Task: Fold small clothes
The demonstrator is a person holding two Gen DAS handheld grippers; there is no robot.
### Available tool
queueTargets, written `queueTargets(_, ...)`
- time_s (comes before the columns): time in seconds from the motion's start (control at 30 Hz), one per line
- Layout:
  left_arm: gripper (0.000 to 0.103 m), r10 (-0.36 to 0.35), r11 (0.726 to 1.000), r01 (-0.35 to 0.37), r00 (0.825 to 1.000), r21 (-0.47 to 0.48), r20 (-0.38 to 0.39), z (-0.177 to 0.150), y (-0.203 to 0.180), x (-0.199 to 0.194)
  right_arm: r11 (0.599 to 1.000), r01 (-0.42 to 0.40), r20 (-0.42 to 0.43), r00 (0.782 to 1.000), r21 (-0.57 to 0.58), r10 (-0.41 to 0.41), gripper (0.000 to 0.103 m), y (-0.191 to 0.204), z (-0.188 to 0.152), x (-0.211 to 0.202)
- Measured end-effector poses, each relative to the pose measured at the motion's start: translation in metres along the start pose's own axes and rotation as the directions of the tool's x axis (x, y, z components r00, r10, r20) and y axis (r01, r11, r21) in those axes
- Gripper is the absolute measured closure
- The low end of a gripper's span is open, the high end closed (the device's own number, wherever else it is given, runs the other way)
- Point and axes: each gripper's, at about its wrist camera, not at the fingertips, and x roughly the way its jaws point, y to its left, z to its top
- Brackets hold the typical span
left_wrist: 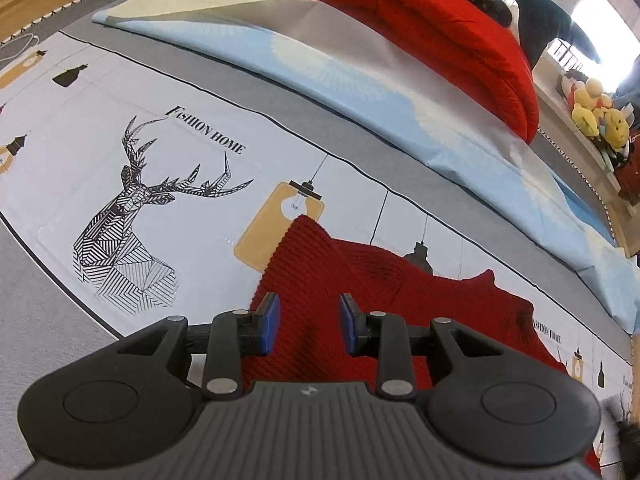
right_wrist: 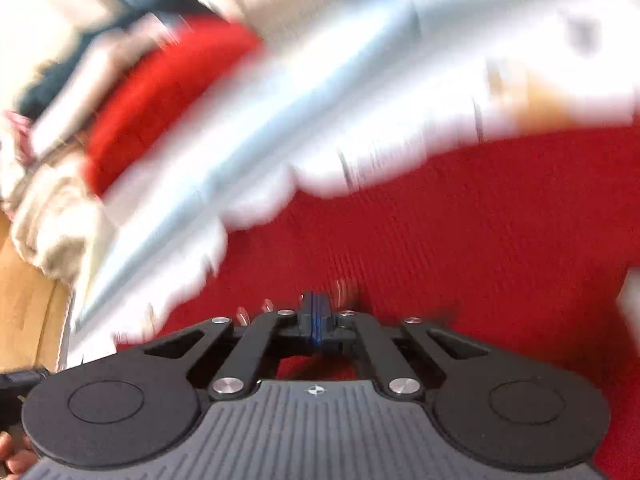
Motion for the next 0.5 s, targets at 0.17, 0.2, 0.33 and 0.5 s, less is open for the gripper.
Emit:
queueTargets(0.17,0.066,0.014,1.0,-0.013,1.0,0.023,-0.013,-0.003,0.0,0.006,0.994,0.089,0.254,0.965,-0.062,-0.071,0.103,-0.012,0.038,-0.059)
queueTargets(0.2,0.066,0.023,0.999,-0.023,1.0,0.03,-0.012,-0.004,0.0,0.006,0.993,0.118,0.21,0.971,-0.017,-0.112,0.102,-0.027,0.037,-0.053)
queueTargets(0.33,0.066,0.038,0.999,-0.038,0.999,0.005,-0.009,-0.003,0.006,0.006,0.975,0.012,-0.118,0.993,0.222,0.015,0.08,-0.066,0.01,-0.004)
queueTargets(0.5,0.065,0.035,0.999,-0.036,0.999,-0.004,-0.008,-0.002,0.007,0.003,0.975,0.036,-0.262,0.965,0.218,0.023,0.061,-0.054,-0.026,0.032)
